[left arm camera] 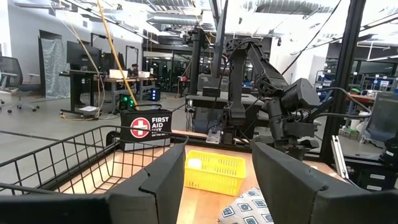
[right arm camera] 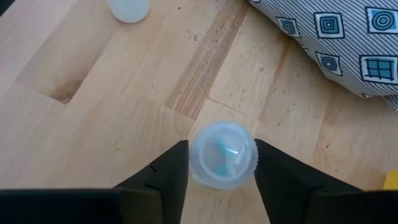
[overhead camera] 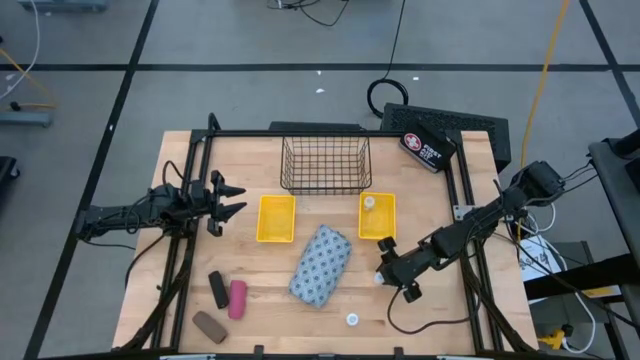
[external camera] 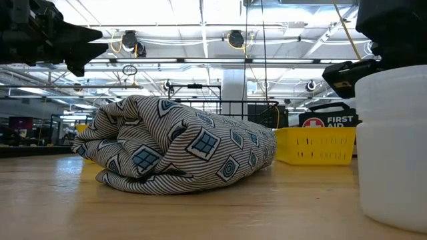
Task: Pick & Place Medicine items
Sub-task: Put the top transparent pill bottle into the right yellow basket
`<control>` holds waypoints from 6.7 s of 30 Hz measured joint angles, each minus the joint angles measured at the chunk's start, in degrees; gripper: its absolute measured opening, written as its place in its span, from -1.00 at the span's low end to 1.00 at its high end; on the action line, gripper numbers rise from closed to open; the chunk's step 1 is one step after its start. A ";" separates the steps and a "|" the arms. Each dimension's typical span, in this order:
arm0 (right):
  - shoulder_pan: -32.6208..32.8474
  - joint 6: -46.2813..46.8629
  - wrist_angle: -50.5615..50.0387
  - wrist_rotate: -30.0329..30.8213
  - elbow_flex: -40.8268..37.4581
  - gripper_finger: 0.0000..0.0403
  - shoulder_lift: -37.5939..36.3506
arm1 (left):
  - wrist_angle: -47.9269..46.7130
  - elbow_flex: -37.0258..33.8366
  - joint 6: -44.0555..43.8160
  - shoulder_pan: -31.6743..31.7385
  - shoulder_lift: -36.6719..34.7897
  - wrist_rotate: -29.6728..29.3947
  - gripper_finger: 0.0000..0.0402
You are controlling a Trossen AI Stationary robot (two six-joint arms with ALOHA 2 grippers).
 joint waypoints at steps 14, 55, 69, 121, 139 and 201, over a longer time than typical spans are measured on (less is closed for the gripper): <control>0.00 -0.02 -0.04 0.01 0.00 -0.26 -0.42 | -0.01 0.00 0.00 -0.01 -0.01 0.01 -0.01; -3.92 0.50 -6.25 10.58 -0.02 -0.27 -21.34 | 0.00 0.00 0.00 -0.02 -0.02 0.00 -0.01; -17.34 5.93 -13.55 10.57 -0.02 -0.27 -21.84 | 0.00 0.00 0.00 -0.02 0.00 0.00 -0.01; -38.40 12.25 -15.77 5.74 -0.02 -0.29 -12.55 | -0.02 0.00 0.00 -0.02 -0.02 0.02 -0.01; -38.27 12.90 -9.36 5.76 -5.42 -0.31 -12.57 | 0.00 0.00 0.00 -0.02 -0.02 0.02 -0.01; -38.26 10.29 -6.56 5.71 -8.66 0.10 -15.53 | 0.00 0.00 0.00 -0.02 -0.02 0.00 -0.01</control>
